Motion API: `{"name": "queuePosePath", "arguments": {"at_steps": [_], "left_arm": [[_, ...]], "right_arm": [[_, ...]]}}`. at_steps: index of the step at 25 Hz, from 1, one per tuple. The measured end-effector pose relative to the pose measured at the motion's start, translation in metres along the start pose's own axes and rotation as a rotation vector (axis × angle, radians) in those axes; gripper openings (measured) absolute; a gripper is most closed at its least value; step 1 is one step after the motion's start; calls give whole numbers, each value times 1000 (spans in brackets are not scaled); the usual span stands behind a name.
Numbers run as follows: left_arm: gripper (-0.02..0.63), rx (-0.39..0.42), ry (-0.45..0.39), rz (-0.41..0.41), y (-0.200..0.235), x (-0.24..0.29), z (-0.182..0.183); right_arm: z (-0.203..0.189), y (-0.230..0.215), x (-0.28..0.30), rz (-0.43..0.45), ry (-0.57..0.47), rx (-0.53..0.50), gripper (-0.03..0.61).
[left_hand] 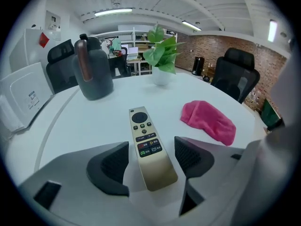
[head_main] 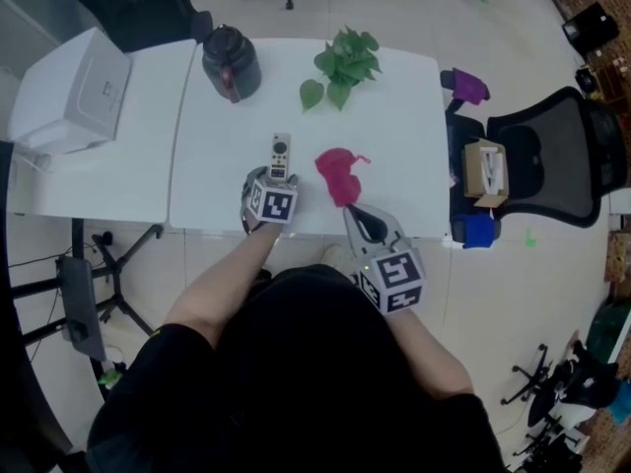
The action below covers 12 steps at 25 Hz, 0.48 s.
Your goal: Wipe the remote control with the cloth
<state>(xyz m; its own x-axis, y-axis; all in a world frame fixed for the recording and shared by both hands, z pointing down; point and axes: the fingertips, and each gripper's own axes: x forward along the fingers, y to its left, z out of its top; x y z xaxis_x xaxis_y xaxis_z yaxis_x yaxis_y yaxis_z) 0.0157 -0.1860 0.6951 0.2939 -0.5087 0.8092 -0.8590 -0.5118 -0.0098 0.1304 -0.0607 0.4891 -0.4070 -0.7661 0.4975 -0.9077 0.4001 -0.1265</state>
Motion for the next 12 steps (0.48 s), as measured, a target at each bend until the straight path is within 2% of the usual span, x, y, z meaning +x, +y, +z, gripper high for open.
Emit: {"name": "queuePosePath", "arguments": {"at_steps": [5,8,12], "left_arm": [[305,-21,31,44,9,11,-9],[247,-24,44,29,6,13,-12],[233,-9,55,4,4,11,-13]], "right_arm": [[-4,-4,-3,2,5,3,8],[-3,-4,-4,1,3,4,8],[-1,-1,-4,3,-1,9,8]]}}
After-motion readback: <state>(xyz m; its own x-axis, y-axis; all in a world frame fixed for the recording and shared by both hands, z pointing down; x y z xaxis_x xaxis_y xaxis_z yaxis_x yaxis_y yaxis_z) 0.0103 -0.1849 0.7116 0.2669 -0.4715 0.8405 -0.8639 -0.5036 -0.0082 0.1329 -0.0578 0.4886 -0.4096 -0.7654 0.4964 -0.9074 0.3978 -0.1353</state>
